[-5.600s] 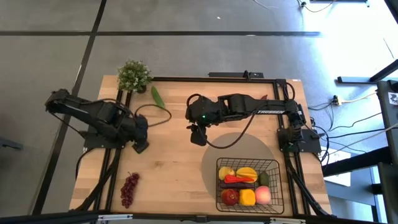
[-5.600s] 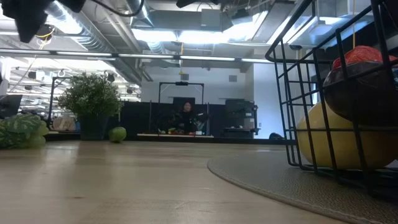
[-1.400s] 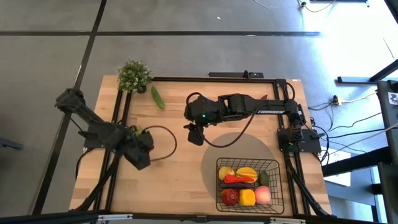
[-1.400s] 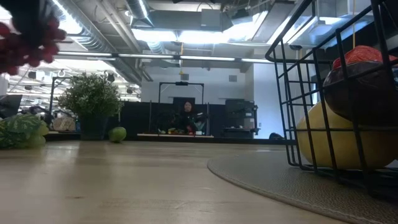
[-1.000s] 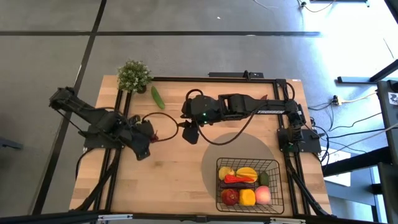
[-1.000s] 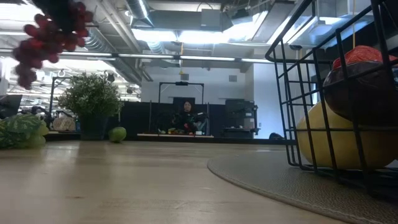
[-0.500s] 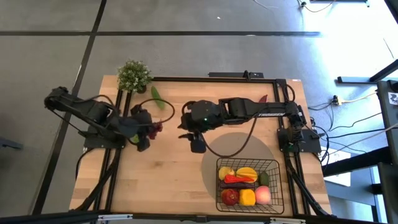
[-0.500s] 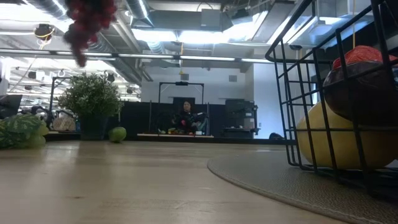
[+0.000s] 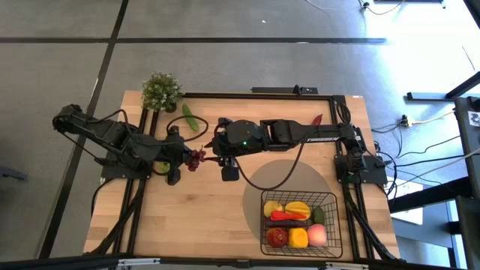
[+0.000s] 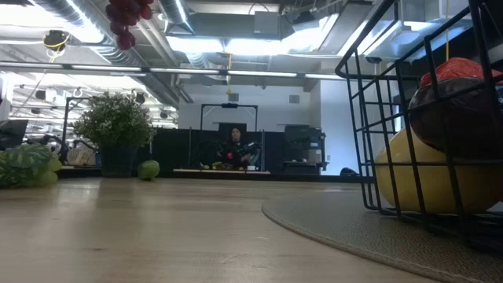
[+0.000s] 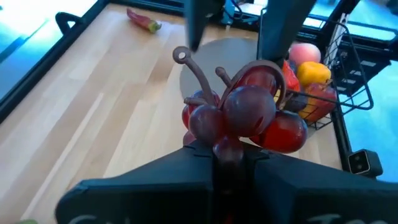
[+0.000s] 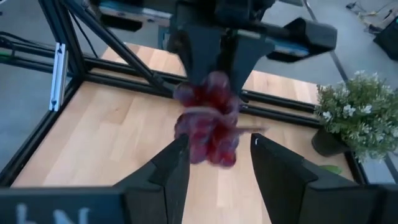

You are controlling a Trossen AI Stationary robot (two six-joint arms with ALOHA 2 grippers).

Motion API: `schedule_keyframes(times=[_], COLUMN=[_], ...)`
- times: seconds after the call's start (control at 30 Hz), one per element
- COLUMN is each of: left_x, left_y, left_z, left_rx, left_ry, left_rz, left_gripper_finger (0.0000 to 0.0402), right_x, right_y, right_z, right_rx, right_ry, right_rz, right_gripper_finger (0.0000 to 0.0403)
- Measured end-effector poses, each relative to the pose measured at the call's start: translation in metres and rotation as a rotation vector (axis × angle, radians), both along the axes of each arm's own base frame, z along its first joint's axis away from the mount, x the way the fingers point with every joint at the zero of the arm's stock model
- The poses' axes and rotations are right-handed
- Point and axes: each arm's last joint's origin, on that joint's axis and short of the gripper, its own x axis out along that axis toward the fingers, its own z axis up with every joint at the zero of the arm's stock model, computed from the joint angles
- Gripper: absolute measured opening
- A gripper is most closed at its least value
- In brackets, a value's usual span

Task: Build produce basket
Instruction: Put the red grapes into the wire basket

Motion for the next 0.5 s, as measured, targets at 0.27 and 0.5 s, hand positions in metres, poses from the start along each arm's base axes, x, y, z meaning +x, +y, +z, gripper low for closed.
schedule_keyframes(times=[0.27, 0.5], left_x=[0.0032, 0.0059], left_y=[-0.0014, 0.0007], left_z=[0.0043, 0.0078], left_rx=[0.024, 0.031], left_ry=[-0.045, -0.081], left_rz=[-0.027, -0.025], left_gripper_finger=[0.0, 0.0], right_x=[0.0008, 0.0032], right_y=[0.0001, 0.0014], right_z=[0.0014, 0.0017], right_rx=[-0.016, -0.03], right_ry=[-0.017, -0.038], right_rz=[0.018, 0.061], right_gripper_finger=[0.0162, 0.0162])
